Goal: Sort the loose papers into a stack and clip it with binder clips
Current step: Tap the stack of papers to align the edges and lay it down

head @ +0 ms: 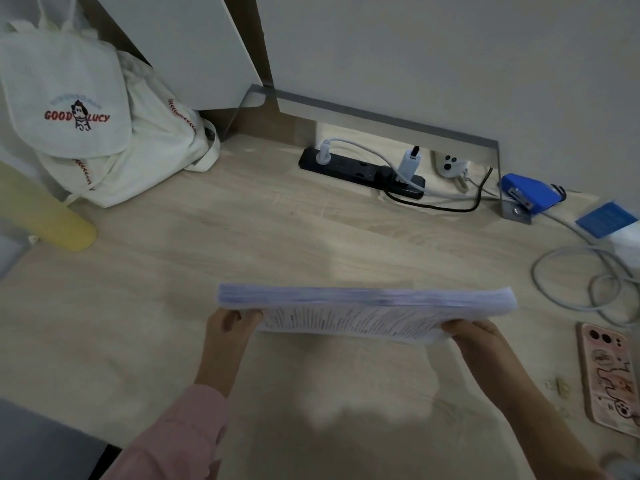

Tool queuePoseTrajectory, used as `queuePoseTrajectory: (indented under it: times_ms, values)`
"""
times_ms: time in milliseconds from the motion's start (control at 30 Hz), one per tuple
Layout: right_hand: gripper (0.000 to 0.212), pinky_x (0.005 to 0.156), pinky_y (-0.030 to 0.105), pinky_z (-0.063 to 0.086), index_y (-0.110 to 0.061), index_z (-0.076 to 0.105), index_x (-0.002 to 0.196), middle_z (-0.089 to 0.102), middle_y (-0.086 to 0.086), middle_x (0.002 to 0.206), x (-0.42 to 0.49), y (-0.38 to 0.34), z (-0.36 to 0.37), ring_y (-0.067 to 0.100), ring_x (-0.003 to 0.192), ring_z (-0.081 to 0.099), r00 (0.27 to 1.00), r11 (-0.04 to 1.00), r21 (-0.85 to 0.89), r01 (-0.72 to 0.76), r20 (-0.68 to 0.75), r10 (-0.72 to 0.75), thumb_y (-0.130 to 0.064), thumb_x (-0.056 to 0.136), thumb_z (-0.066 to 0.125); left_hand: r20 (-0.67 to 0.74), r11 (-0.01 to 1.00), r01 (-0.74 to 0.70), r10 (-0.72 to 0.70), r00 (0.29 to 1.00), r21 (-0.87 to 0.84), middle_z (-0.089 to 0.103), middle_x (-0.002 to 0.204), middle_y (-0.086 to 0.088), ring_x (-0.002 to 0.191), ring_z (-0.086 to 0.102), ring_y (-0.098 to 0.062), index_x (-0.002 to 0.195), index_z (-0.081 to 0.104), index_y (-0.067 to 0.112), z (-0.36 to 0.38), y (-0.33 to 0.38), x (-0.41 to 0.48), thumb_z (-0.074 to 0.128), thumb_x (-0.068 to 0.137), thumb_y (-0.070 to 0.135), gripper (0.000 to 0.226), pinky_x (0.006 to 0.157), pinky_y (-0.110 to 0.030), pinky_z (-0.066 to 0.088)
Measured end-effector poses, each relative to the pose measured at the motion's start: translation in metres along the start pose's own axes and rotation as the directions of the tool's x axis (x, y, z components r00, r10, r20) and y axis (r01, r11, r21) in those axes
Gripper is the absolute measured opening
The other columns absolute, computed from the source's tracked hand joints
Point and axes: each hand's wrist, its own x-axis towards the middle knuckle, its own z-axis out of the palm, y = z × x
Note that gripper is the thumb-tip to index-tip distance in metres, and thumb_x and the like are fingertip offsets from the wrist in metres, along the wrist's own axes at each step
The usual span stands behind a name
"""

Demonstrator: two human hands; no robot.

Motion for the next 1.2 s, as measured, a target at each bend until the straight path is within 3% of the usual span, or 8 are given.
queuePoseTrajectory:
  times_ms: [133,233,367,467,667,833,1033,1200]
  values:
    - [0.015,0.082,0.038,0.047,-0.008,0.072,0.087,0.075,0.004,0.087,0.001,0.003,-0.002,0.027,0.093,0.064,0.999,0.997,-0.071,-0.037,-0.003,0.037,-0.013,0.078,0.061,0.066,0.995,0.051,-0.057,0.996,0.090,0.061,0.058,0.010,0.053,0.052,0.004,0.067,0.059,0.013,0.001,-0.004,0.006,0.064,0.078,0.007,0.013,0.053,-0.009,0.040]
    - [0.043,0.084,0.039,0.056,-0.013,0.071,0.100,0.073,0.008,0.104,-0.001,-0.014,-0.007,0.025,0.098,0.067,0.992,0.988,-0.151,-0.023,0.119,0.041,-0.038,0.066,0.073,0.130,0.991,0.025,-0.043,0.991,0.133,0.067,0.079,0.009,0.063,0.060,0.010,0.086,0.065,0.014,-0.004,0.007,0.016,0.054,0.088,0.001,0.018,0.059,-0.006,0.046]
    - [0.025,0.072,0.032,0.059,-0.016,0.066,0.108,0.074,0.006,0.101,-0.003,-0.029,-0.010,0.025,0.091,0.070,0.972,0.980,-0.144,-0.140,0.167,0.164,-0.018,0.086,0.055,0.243,0.948,0.259,-0.300,0.922,0.186,0.071,0.101,-0.005,0.089,0.067,-0.022,0.105,0.066,0.011,-0.014,0.015,0.032,0.065,0.080,0.024,0.029,0.077,-0.035,0.051]
    - [0.029,0.068,0.039,0.059,-0.014,0.064,0.110,0.073,0.011,0.103,-0.004,-0.026,-0.011,0.031,0.090,0.070,0.948,0.960,-0.028,-0.280,0.149,0.281,-0.017,0.082,0.057,0.351,0.872,0.436,-0.489,0.799,0.222,0.072,0.092,-0.004,0.078,0.067,-0.019,0.104,0.067,0.012,-0.019,0.013,0.034,0.062,0.076,0.029,0.033,0.064,-0.029,0.050]
    - [0.045,0.085,0.047,0.054,-0.015,0.056,0.124,0.066,0.011,0.120,-0.012,-0.002,-0.007,0.033,0.106,0.064,0.950,0.937,0.166,-0.307,0.119,0.290,-0.017,0.079,0.063,0.274,0.811,0.555,-0.500,0.821,-0.184,0.071,0.105,-0.004,0.090,0.067,-0.014,0.103,0.067,0.012,-0.022,-0.008,0.035,0.055,0.088,0.017,0.020,0.070,-0.025,0.057]
    - [0.045,0.090,0.045,0.052,-0.013,0.052,0.127,0.065,0.009,0.122,-0.025,0.014,0.017,0.029,0.111,0.062,0.957,0.895,0.341,-0.287,0.134,0.256,-0.004,0.083,0.053,0.199,0.783,0.514,-0.474,0.858,-0.350,0.072,0.095,0.000,0.092,0.066,-0.014,0.101,0.066,0.014,0.009,-0.003,0.026,0.053,0.090,0.013,0.017,0.081,-0.029,0.052]
    - [0.050,0.075,0.036,0.059,-0.006,0.053,0.120,0.070,0.009,0.113,-0.045,0.021,0.031,0.026,0.102,0.067,0.940,0.883,0.330,-0.334,0.191,0.284,0.013,0.074,0.053,0.061,0.830,0.459,-0.465,0.883,-0.317,0.059,0.125,-0.009,0.111,0.056,-0.028,0.126,0.054,0.009,0.049,0.004,0.014,0.049,0.094,0.022,0.035,0.097,-0.044,0.045]
    - [0.046,0.067,0.028,0.057,-0.001,0.056,0.117,0.072,0.011,0.107,-0.046,-0.002,-0.002,0.022,0.095,0.069,0.946,0.908,0.282,-0.309,0.193,0.262,0.011,0.072,0.051,0.104,0.970,0.130,-0.111,0.988,-0.203,0.064,0.122,0.003,0.114,0.060,-0.017,0.125,0.056,0.024,0.050,0.035,0.013,0.049,0.094,0.019,0.032,0.096,-0.043,0.048]
